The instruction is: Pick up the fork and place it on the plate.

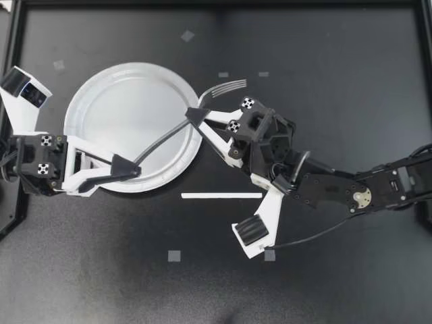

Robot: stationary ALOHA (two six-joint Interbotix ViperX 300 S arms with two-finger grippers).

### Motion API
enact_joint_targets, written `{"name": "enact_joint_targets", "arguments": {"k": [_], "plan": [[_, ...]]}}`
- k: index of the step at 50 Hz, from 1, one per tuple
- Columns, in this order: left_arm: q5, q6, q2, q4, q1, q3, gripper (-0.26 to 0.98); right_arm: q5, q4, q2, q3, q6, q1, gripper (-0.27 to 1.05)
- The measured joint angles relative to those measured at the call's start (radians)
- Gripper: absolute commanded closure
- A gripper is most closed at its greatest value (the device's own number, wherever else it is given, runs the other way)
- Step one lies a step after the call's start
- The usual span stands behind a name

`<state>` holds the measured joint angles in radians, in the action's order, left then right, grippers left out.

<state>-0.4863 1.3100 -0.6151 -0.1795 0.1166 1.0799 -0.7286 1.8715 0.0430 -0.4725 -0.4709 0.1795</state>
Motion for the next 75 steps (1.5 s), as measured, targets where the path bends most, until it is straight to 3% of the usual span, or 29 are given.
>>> {"name": "enact_joint_targets", "arguments": {"k": [10, 21, 26, 39, 57, 62, 63, 64, 65, 66, 67, 69, 70, 71, 72, 74, 75], "plan": [[0.0, -0.008, 0.006, 0.002, 0.002, 0.0, 0.67, -0.003, 0.0, -0.011, 0.0, -0.005, 0.0, 0.83], [0.005, -0.049, 0.009, 0.002, 0.002, 0.0, 0.68, -0.021, -0.002, -0.035, 0.002, -0.012, 0.0, 0.76], [0.005, -0.051, 0.009, 0.002, 0.002, 0.0, 0.68, -0.034, -0.002, -0.048, 0.009, -0.048, 0.0, 0.62], [0.003, -0.054, 0.008, 0.002, 0.002, 0.0, 0.68, -0.037, -0.002, -0.052, 0.014, -0.103, 0.002, 0.09], [0.035, -0.063, -0.02, 0.0, 0.0, 0.072, 0.68, -0.038, 0.008, -0.035, 0.038, -0.161, 0.002, 0.1], [0.132, -0.067, -0.046, 0.0, -0.005, 0.106, 0.68, -0.04, 0.014, -0.015, 0.038, -0.163, 0.0, 0.1], [0.219, -0.086, -0.066, 0.002, -0.006, 0.115, 0.68, -0.04, 0.017, -0.011, 0.038, -0.163, 0.002, 0.1], [0.219, -0.086, -0.066, 0.002, -0.006, 0.115, 0.68, -0.04, 0.017, -0.011, 0.038, -0.163, 0.002, 0.1], [0.328, -0.121, -0.089, 0.002, -0.008, 0.115, 0.68, -0.04, 0.017, -0.011, 0.038, -0.163, 0.002, 0.1], [0.328, -0.121, -0.089, 0.002, -0.008, 0.115, 0.68, -0.041, 0.02, -0.006, 0.038, -0.164, 0.002, 0.1], [0.443, -0.152, -0.117, 0.002, -0.009, 0.114, 0.68, -0.041, 0.02, -0.006, 0.038, -0.164, 0.002, 0.1], [0.443, -0.152, -0.117, 0.002, -0.009, 0.114, 0.68, -0.043, 0.021, -0.002, 0.038, -0.169, 0.002, 0.1], [0.561, -0.179, -0.141, 0.003, -0.009, 0.101, 0.68, -0.044, 0.021, -0.002, 0.038, -0.181, 0.002, 0.1], [0.561, -0.179, -0.141, 0.003, -0.009, 0.101, 0.68, -0.044, 0.021, -0.002, 0.038, -0.181, 0.002, 0.1], [0.669, -0.198, -0.163, 0.014, -0.011, 0.081, 0.68, -0.044, 0.021, -0.002, 0.038, -0.181, 0.002, 0.1], [0.669, -0.198, -0.163, 0.014, -0.011, 0.081, 0.68, -0.048, 0.021, -0.002, 0.04, -0.201, 0.002, 0.1], [0.765, -0.206, -0.181, 0.043, -0.011, 0.058, 0.68, -0.052, 0.021, -0.002, 0.038, -0.225, 0.002, 0.1]]}}
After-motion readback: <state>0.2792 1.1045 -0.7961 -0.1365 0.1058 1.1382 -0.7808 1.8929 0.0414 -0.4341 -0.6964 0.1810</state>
